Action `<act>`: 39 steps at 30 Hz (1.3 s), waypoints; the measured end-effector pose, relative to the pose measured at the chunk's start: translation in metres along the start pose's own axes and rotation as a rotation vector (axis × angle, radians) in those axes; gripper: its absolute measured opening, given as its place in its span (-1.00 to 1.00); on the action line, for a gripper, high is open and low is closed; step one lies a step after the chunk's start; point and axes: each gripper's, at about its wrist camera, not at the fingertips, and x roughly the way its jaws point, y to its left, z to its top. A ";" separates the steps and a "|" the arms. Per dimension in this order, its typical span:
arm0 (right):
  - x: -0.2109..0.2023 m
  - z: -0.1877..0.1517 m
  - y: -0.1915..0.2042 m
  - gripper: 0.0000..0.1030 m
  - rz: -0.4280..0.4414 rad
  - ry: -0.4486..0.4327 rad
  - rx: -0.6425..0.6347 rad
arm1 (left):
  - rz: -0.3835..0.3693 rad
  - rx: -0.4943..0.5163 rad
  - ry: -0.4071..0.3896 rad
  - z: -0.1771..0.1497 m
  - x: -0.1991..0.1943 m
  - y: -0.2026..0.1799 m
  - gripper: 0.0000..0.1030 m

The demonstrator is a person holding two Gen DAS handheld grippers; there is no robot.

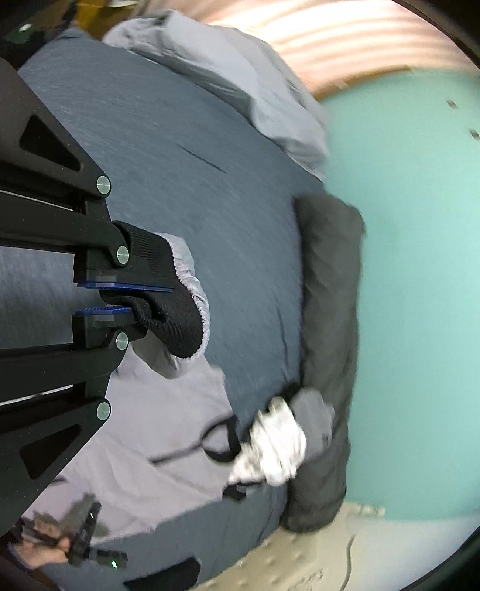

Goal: Fold clothes
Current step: 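Lift the sleeve and carry it across the jacket front with the left tool, then open the left tool to release the cuff on the jacket front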

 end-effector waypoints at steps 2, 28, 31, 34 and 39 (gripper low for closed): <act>-0.010 -0.002 -0.001 -0.75 -0.005 -0.017 0.004 | -0.032 0.037 -0.004 0.015 -0.010 -0.032 -0.87; -0.105 -0.035 -0.052 -0.75 -0.043 -0.125 0.129 | -0.438 0.227 0.315 -0.091 0.071 -0.357 0.23; -0.103 -0.034 -0.053 -0.75 -0.037 -0.127 0.135 | -0.441 0.197 0.304 -0.088 0.066 -0.343 0.33; -0.100 -0.033 -0.053 -0.75 -0.032 -0.124 0.139 | -0.423 0.183 0.288 -0.085 0.063 -0.327 0.33; -0.099 -0.033 -0.056 -0.54 -0.034 -0.133 0.151 | -0.376 0.127 0.291 -0.094 0.077 -0.282 0.33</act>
